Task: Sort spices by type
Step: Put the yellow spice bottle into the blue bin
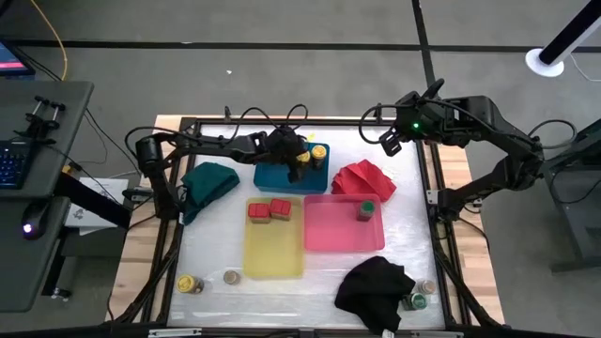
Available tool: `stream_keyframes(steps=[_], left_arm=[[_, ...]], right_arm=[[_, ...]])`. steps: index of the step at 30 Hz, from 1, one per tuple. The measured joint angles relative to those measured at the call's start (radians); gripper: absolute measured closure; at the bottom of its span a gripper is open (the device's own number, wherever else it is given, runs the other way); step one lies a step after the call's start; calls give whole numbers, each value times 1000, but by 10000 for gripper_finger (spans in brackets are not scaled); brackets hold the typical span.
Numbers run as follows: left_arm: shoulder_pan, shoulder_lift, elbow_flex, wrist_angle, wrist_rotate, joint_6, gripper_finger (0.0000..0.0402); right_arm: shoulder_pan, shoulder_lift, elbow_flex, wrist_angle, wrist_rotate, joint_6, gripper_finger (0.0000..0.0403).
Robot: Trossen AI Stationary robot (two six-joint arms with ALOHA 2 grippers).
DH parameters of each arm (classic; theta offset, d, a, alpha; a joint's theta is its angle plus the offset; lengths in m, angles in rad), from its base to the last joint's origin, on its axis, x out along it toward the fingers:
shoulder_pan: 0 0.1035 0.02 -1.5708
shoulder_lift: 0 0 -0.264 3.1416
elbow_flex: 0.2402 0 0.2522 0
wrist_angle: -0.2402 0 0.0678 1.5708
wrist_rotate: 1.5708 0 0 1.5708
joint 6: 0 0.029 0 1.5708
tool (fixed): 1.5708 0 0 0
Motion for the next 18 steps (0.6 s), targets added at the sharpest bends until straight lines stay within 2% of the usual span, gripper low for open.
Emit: stream_keyframes(steps=[10,18], left_arm=[[0,0,0,-1,0,61,130],[3,-4,0,-5,0,62,119]], right_arm=[[0,0,0,0,0,0,402],[0,0,0,0,0,17,402]])
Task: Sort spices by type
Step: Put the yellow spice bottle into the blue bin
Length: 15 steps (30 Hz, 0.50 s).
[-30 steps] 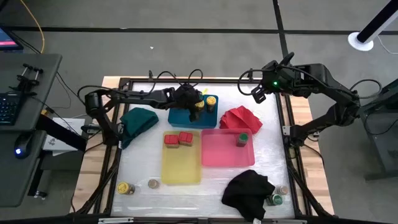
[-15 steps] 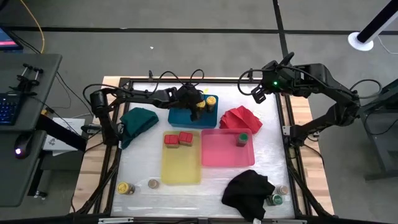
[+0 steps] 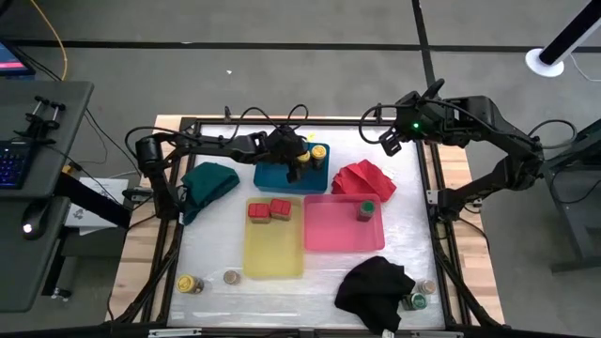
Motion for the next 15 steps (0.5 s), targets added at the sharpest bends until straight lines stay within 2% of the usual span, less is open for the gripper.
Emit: stream_keyframes(steps=[10,15], left_arm=[[42,-2,83,-117,-68,2,119],[61,-3,131,-148,-62,8,119]], right_arm=[[0,0,0,0,-1,6,402],[0,0,0,0,-2,6,402]])
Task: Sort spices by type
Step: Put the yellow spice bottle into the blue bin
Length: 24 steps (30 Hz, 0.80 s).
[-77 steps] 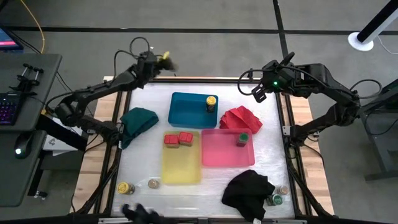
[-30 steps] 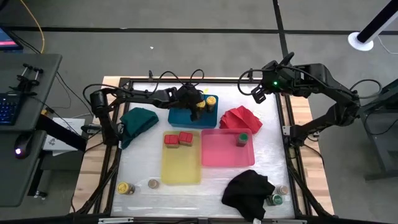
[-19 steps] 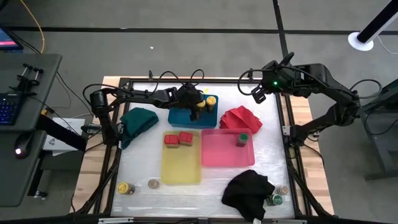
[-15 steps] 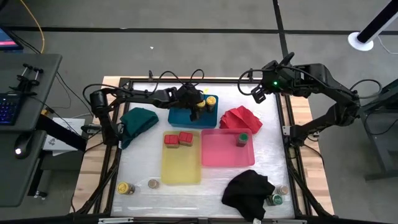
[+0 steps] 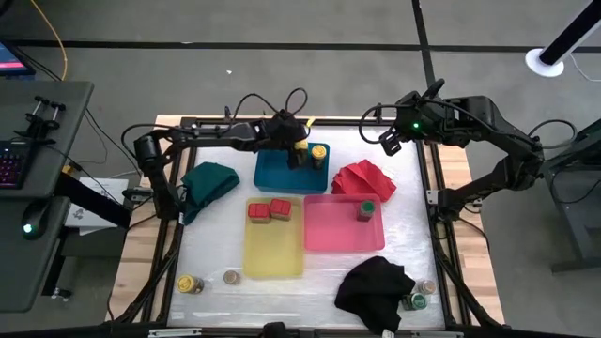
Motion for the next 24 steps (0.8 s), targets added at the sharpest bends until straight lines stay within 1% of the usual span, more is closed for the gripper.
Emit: stream_keyframes(steps=[6,11,16,18,21,22,24], left_arm=[[-5,0,18,-40,72,-1,119],[-11,-22,17,-52,87,-44,119],[0,-75,17,-32,96,-41,119],[15,-84,17,-27,93,-37,119],[43,-85,17,-3,38,-90,127],[53,-85,17,-1,19,-117,135],[71,-79,17,14,-1,-152,166]], right_arm=[[0,0,0,0,0,0,402],[0,0,0,0,0,-1,402],[0,0,0,0,0,-6,402],[0,0,0,0,1,-9,402],[0,0,0,0,1,-8,402],[0,0,0,0,1,-8,402],[0,0,0,0,1,-9,402]])
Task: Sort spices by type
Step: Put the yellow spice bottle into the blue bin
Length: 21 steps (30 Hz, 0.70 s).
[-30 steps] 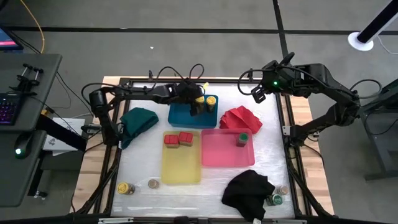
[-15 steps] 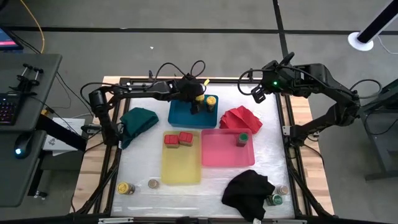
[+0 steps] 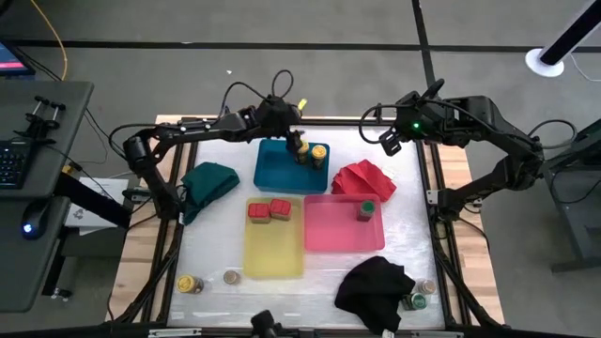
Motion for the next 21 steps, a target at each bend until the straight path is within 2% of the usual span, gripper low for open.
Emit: stream_keyframes(steps=[2,6,7,12,21], left_arm=[[12,8,0,2,-8,-26,218],[21,30,0,3,-5,-77,364],[21,36,0,3,-2,-91,382],[23,69,0,8,3,-111,399],[61,77,0,15,28,-180,401]], right_arm=[[0,0,0,0,0,0,402],[0,0,0,0,0,0,402],[0,0,0,0,0,0,402],[0,0,0,0,1,0,402],[0,0,0,1,0,0,402]])
